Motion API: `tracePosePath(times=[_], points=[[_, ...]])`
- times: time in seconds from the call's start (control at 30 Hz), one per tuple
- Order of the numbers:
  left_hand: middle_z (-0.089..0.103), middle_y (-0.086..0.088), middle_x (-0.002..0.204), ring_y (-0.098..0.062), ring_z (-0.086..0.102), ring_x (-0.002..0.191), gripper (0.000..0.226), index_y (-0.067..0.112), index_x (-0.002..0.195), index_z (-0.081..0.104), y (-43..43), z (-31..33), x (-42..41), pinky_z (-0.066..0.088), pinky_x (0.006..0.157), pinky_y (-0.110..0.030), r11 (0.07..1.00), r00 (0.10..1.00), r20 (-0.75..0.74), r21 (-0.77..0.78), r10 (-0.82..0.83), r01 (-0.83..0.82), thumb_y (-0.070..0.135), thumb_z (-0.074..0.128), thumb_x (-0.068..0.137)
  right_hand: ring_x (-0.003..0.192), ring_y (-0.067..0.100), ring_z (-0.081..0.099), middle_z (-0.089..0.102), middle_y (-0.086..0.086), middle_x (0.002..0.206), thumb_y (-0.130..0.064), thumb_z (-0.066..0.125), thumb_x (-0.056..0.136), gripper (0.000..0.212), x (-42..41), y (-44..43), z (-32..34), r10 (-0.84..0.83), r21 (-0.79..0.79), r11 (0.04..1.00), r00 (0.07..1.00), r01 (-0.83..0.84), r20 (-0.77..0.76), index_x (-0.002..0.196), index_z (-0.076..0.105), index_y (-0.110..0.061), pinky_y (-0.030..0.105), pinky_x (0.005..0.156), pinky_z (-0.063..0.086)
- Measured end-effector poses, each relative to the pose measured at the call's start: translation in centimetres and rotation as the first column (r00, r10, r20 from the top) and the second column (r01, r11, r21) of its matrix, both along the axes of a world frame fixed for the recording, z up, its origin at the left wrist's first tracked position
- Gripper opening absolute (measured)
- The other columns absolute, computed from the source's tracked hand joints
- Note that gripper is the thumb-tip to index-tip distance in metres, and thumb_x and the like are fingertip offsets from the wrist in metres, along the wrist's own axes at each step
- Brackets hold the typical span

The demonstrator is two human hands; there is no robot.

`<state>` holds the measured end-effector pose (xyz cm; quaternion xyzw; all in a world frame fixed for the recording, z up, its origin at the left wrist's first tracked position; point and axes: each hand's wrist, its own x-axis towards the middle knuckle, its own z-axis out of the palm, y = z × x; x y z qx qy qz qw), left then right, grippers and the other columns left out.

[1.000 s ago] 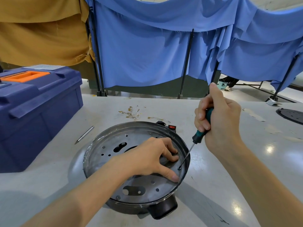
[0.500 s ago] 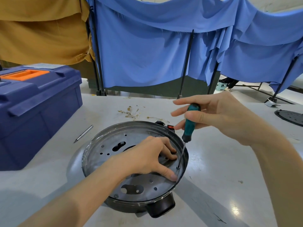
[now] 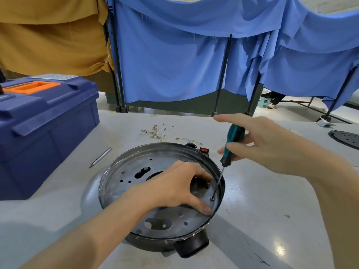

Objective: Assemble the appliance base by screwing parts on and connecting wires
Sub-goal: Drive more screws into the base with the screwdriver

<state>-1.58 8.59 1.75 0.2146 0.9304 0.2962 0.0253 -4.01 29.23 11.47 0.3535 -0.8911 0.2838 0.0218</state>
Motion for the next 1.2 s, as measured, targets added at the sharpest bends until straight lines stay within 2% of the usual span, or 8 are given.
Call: tracePosePath(times=[0.2,0.3,0.4,0.53,0.7,0.87,1.0,1.2], points=[[0.054,0.027,0.116,0.003,0.045,0.112,0.079,0.033,0.13,0.058,0.1,0.1,0.0,0.038,0.097,-0.019,1.0,1.0,-0.008,0.005,-0.003,0.003,0.057,0.084,0.059,0.045,0.015,0.067,0.066,0.002,0.064,-0.049,0.072,0.074,0.036,1.4,-1.4,-0.1,0.004,-0.192,0.981,0.995,-0.023,-0.096,0.094,0.064,-0.02,0.036,0.047,0.058],[0.055,0.024,0.121,0.0,0.046,0.116,0.08,0.035,0.13,0.057,0.1,0.0,0.1,0.041,0.102,-0.026,1.0,1.0,0.009,0.004,0.012,-0.012,0.057,0.085,0.058,0.057,0.004,0.064,0.073,-0.001,0.085,-0.072,0.054,0.067,0.058,1.1,-1.7,-0.1,-0.155,-0.031,0.988,0.972,0.152,-0.179,0.09,0.059,-0.019,0.036,0.063,0.057],[0.056,0.018,0.126,-0.003,0.046,0.12,0.081,0.034,0.13,0.057,0.0,0.0,0.0,0.041,0.104,-0.031,1.0,1.0,0.015,0.006,0.017,-0.017,0.057,0.085,0.058,0.101,-0.005,0.059,0.056,-0.016,0.131,-0.052,0.052,0.082,0.046,0.9,-0.5,0.4,-0.075,0.061,0.995,0.993,0.081,-0.096,0.123,0.056,-0.032,0.029,0.093,0.049],[0.056,0.025,0.119,0.001,0.046,0.116,0.081,0.032,0.13,0.058,0.0,0.1,0.0,0.038,0.099,-0.021,1.0,1.0,0.001,-0.01,-0.002,0.002,0.057,0.084,0.058,0.081,0.014,0.074,0.068,-0.003,0.105,-0.025,0.066,0.089,0.051,1.1,-0.3,0.3,0.092,-0.193,0.978,0.994,-0.079,0.061,0.135,0.051,-0.038,0.026,0.073,0.06],[0.05,0.03,0.114,0.002,0.043,0.113,0.081,0.034,0.131,0.056,0.0,0.0,-0.2,0.037,0.098,-0.022,1.0,1.0,0.005,-0.031,0.0,0.0,0.06,0.082,0.058,0.053,0.011,0.068,0.068,-0.001,0.075,-0.061,0.058,0.074,0.042,1.1,-1.4,-0.1,-0.132,-0.134,0.984,0.984,0.116,-0.123,0.092,0.063,-0.023,0.035,0.057,0.06],[0.056,0.02,0.122,-0.002,0.046,0.116,0.081,0.035,0.129,0.057,0.0,-0.1,-0.3,0.04,0.099,-0.024,1.0,1.0,0.02,-0.012,0.015,-0.015,0.059,0.084,0.057,0.104,0.0,0.059,0.034,-0.017,0.149,-0.024,0.059,0.094,0.026,0.9,0.0,0.3,0.024,0.112,0.994,0.993,-0.011,-0.112,0.114,0.067,-0.038,0.025,0.092,0.052],[0.052,0.028,0.111,0.005,0.043,0.107,0.081,0.033,0.13,0.058,0.0,0.0,-0.3,0.035,0.087,-0.013,1.0,1.0,-0.013,-0.026,-0.003,0.002,0.06,0.083,0.058,0.069,0.011,0.071,0.067,0.001,0.095,-0.011,0.078,0.079,0.047,1.1,-0.2,0.5,0.042,-0.119,0.992,0.997,-0.048,-0.057,0.117,0.066,-0.037,0.018,0.065,0.058],[0.053,0.028,0.111,0.001,0.045,0.111,0.08,0.038,0.127,0.058,-0.1,-0.2,-0.3,0.039,0.093,-0.021,1.0,1.0,0.006,-0.004,0.017,-0.017,0.062,0.082,0.055,0.041,0.012,0.062,0.059,-0.003,0.059,-0.069,0.06,0.068,0.049,1.4,-2.1,-0.5,-0.11,-0.143,0.986,0.978,0.085,-0.178,0.08,0.051,-0.023,0.039,0.048,0.056]])
